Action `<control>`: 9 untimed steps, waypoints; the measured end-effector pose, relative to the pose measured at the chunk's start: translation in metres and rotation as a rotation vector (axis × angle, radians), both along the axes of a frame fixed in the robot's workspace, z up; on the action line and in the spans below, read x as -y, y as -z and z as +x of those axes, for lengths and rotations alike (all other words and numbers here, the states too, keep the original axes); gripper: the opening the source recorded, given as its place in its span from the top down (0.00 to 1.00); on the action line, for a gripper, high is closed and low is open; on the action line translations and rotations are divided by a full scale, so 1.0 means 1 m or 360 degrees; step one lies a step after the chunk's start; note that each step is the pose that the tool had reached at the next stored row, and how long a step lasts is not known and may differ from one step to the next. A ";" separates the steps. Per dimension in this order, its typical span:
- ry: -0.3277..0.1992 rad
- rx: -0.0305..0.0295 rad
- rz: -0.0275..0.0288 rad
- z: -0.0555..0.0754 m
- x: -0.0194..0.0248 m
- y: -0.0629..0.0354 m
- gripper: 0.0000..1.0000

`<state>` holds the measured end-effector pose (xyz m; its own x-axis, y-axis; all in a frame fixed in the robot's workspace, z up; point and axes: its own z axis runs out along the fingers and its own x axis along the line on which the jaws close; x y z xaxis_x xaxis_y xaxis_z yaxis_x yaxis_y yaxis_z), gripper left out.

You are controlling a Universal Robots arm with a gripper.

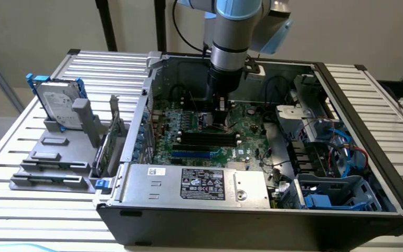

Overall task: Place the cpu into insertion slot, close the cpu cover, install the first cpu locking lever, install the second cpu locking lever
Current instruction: 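Place the cpu into insertion slot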

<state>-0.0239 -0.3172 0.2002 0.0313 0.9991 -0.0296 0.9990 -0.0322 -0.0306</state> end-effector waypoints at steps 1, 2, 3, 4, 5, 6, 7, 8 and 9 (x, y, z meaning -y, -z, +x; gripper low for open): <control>0.0000 0.00000 0.00001 0.000 0.0000 0.0002 0.45; 0.0000 0.00000 0.00001 0.000 0.0000 0.0004 0.45; 0.0000 0.00000 0.00000 0.000 0.0000 0.0006 0.45; 0.0000 -0.00001 0.00001 0.000 0.0000 0.0008 0.45; 0.0000 -0.00001 0.00002 -0.001 0.0000 0.0010 0.45; 0.0000 -0.00001 0.00002 -0.001 0.0000 0.0011 0.45; 0.0000 -0.00001 0.00003 -0.001 0.0000 0.0012 0.45; 0.0000 -0.00002 0.00004 -0.001 0.0000 0.0013 0.45; 0.0000 -0.00001 0.00007 -0.001 0.0000 0.0013 0.45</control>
